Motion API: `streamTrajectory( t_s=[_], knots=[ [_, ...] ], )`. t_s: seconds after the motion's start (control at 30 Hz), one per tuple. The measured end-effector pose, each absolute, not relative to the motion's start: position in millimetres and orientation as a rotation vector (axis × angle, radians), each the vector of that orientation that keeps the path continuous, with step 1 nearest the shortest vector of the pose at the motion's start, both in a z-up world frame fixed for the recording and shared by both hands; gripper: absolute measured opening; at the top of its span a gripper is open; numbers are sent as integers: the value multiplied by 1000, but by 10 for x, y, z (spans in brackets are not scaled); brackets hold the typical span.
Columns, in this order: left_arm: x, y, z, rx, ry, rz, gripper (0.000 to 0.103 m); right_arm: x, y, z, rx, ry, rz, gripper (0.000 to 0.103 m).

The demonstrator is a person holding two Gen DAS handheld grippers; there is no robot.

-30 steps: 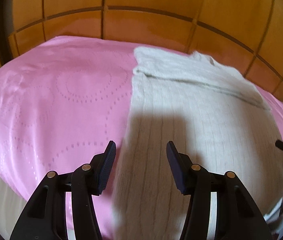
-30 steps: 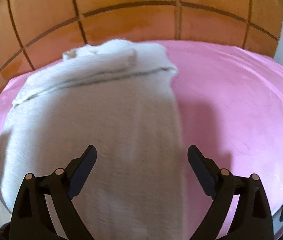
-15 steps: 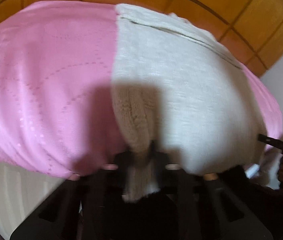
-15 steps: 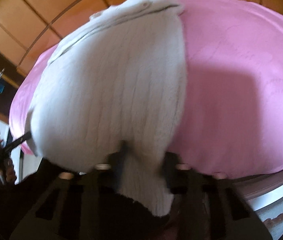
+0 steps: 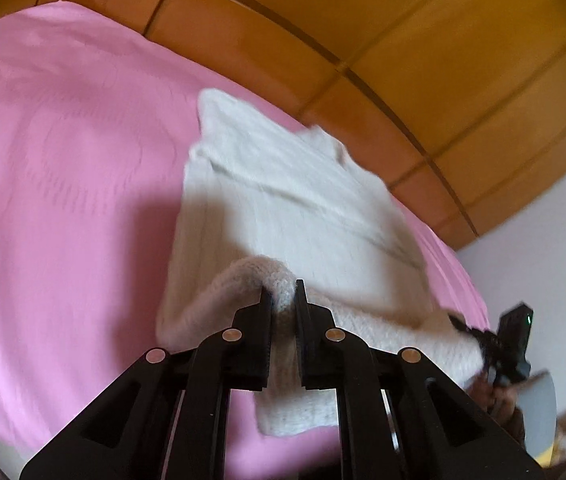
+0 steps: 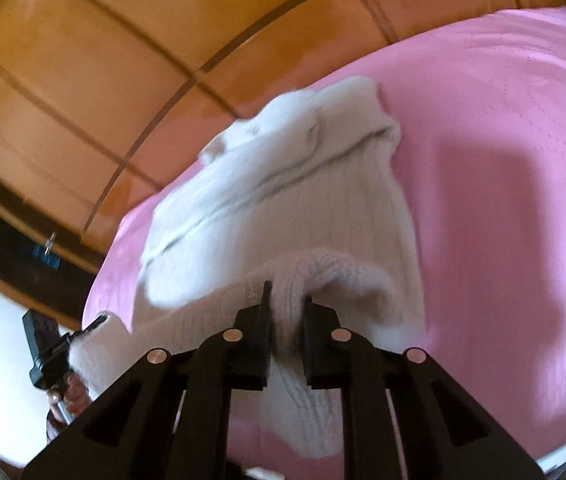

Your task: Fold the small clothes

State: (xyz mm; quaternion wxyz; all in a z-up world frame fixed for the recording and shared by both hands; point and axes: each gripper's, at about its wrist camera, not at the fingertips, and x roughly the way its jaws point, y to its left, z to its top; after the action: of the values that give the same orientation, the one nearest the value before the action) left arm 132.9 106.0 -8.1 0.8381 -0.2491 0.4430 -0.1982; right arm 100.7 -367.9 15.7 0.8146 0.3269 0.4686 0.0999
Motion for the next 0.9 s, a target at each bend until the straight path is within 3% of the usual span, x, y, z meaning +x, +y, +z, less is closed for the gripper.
streamTrajectory(
  t_s=[0.07, 0.1, 0.13, 0.17, 0.2, 0.33, 0.53, 0.63, 0.67, 0.7, 0.73, 0.77, 0.9],
  knots=[
    [1543, 1068, -95, -543, 948, -372, 10, 1190, -3747, 103, 742, 997, 195, 17],
    [1646, 1096, -88, -552, 951, -349, 16, 1269, -3781, 88, 762, 984, 184, 26],
    [1693, 1130, -76, -562, 951, -320, 34, 1306, -3830, 96, 779, 965, 164, 53],
    [1713, 1190, -49, -577, 933, -292, 45, 1323, -3864, 116, 801, 938, 155, 70],
    [1703, 1243, -27, -590, 907, -281, 61, 1313, -3938, 159, 828, 896, 144, 73],
    [1604, 1393, -63, -555, 884, -287, 62, 1174, -4096, 200, 813, 871, 134, 85],
    [1359, 1357, -454, -506, 961, -361, 62, 890, -3948, -10, 638, 981, 130, 84],
    [1302, 1235, -575, -510, 993, -389, 61, 966, -3718, -176, 541, 1029, 122, 65],
    [1298, 1185, -572, -491, 990, -396, 55, 999, -3640, -190, 499, 1020, 108, 57],
    [1306, 1147, -570, -471, 991, -387, 41, 1043, -3535, -198, 437, 1015, 94, 51],
    [1319, 1117, -572, -456, 1000, -376, 23, 1078, -3491, -211, 411, 1017, 89, 38],
    [1324, 1084, -571, -430, 1011, -370, 20, 1097, -3469, -207, 411, 1017, 91, 22],
    [1211, 1086, -462, -396, 981, -381, 13, 1016, -3480, -80, 429, 1005, 121, 17]
  ],
)
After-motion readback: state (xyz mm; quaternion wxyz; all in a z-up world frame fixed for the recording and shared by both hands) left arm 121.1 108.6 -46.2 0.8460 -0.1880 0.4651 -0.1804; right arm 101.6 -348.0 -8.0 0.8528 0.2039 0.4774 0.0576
